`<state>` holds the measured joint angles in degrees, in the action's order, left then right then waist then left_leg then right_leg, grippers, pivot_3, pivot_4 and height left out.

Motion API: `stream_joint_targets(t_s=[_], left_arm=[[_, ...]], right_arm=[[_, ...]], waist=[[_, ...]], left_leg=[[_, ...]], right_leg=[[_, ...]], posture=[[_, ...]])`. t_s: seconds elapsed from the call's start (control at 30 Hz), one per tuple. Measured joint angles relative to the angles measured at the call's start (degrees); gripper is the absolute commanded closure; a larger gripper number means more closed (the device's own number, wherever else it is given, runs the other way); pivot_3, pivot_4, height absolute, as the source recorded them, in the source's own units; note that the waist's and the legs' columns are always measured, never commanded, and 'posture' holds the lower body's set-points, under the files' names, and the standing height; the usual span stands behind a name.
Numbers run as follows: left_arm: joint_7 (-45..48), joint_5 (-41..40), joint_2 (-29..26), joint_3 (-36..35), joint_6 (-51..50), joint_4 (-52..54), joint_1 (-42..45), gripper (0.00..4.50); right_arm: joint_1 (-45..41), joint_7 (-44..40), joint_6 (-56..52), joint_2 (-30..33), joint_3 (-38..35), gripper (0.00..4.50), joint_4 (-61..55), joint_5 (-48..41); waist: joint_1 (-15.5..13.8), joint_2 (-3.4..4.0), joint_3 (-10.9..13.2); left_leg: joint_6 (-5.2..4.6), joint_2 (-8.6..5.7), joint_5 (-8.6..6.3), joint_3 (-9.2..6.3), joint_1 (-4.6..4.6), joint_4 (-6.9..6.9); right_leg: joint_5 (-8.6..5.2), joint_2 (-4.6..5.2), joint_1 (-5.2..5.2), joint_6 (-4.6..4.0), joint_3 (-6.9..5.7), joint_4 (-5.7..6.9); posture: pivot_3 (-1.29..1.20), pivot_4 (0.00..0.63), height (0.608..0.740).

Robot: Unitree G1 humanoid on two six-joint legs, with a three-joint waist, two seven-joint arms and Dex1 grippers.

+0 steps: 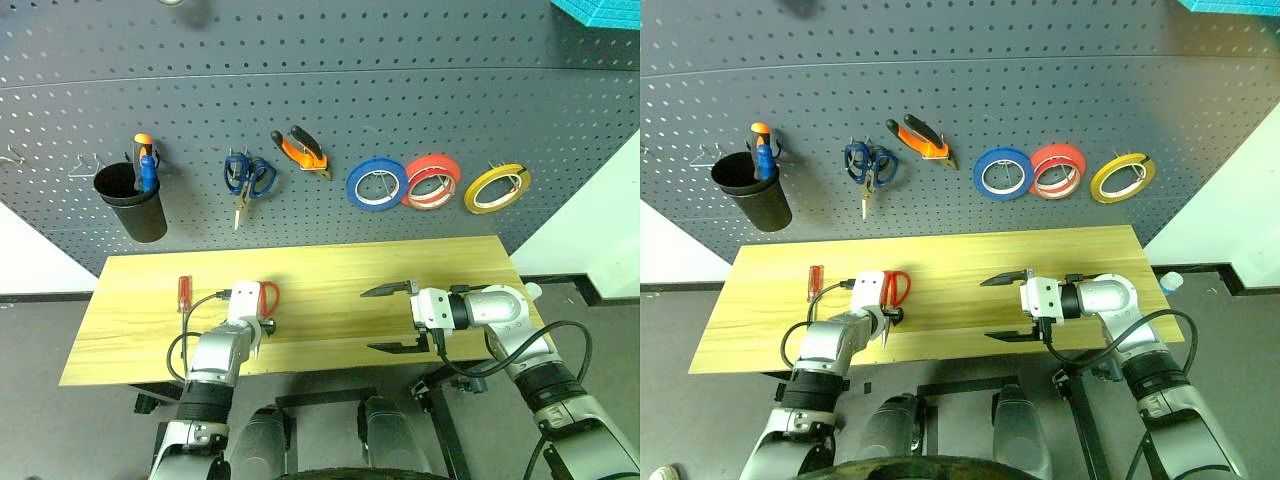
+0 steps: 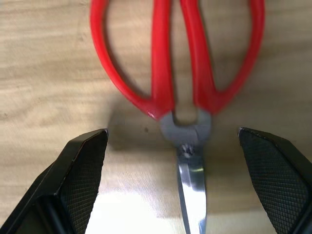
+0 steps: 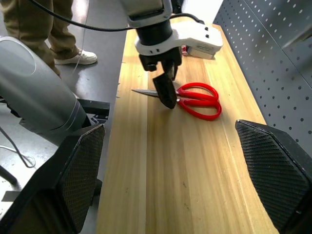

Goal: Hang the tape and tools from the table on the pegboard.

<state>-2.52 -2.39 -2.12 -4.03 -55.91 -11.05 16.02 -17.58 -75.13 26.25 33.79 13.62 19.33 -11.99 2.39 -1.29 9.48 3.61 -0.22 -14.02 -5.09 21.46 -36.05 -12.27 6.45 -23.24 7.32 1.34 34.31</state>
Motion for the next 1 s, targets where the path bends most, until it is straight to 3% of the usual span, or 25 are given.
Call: stream_joint_targets(t_s=[0.03, 0.13, 0.43, 0.73, 0.9, 1.0], left_arm=[[-0.1, -0.4, 0.2, -0.6, 0.0, -0.4, 0.3, 0.06], [-1.2, -1.4, 1.2, -4.2, -0.9, -2.4, 2.5, 0.61], [-3.3, -1.1, 1.2, -5.7, -2.2, -2.4, 2.8, 3.45], [-2.6, -0.8, 1.1, -4.5, -2.7, -0.5, 1.5, 3.45], [5.6, -1.8, -4.2, 0.6, 2.9, 10.3, -7.6, 3.45], [10.3, -1.7, -9.5, 1.0, 13.6, 16.5, -13.3, 3.45]], right_arm=[[0.1, 0.1, 0.0, 0.0, -0.1, 0.00, 0.0, 0.0], [0.6, 0.7, 0.1, 0.2, -0.5, 0.00, 0.0, 0.1], [0.9, 1.8, 0.4, 0.4, -0.8, 0.00, 0.0, 0.5], [0.8, 2.6, -1.5, -0.3, -1.0, 0.00, -1.0, -0.3], [-1.1, 5.0, -9.1, -4.3, -4.9, 0.00, -9.1, -10.0], [-3.1, 6.3, -17.0, -5.2, -7.6, 0.00, -15.7, -17.5]], waist=[[0.0, 0.00, 0.0], [0.0, 0.00, 0.0], [0.1, 0.01, 0.0], [0.2, 0.01, 0.0], [0.2, 0.01, 0.0], [0.0, 0.01, 0.0]], left_leg=[[0.00, 0.00, 0.00, 0.00, 0.00, 0.00], [0.00, 0.00, 0.00, 0.00, -0.03, 0.00], [0.01, 0.00, 0.00, 0.02, -0.04, -0.02], [0.01, 0.00, 0.00, 0.02, -0.03, 0.00], [0.02, 0.01, 0.00, 0.01, 0.02, 0.10], [0.03, 0.01, -0.01, 0.00, 0.04, 0.05]], right_leg=[[0.00, 0.00, 0.00, 0.01, 0.00, -0.01], [0.02, 0.00, 0.01, 0.02, 0.00, 0.00], [0.03, 0.01, 0.05, 0.04, 0.00, -0.02], [0.03, 0.01, 0.05, 0.04, 0.00, -0.04], [0.05, 0.00, -0.10, 0.00, 0.02, -0.01], [0.05, 0.02, -0.06, -0.05, 0.01, -0.06]], posture=[[-0.05, 0.121, 0.740], [-0.05, 0.121, 0.740], [-0.05, 0.122, 0.740], [-0.05, 0.118, 0.740], [-0.04, 0.113, 0.740], [-0.04, 0.107, 0.740]])
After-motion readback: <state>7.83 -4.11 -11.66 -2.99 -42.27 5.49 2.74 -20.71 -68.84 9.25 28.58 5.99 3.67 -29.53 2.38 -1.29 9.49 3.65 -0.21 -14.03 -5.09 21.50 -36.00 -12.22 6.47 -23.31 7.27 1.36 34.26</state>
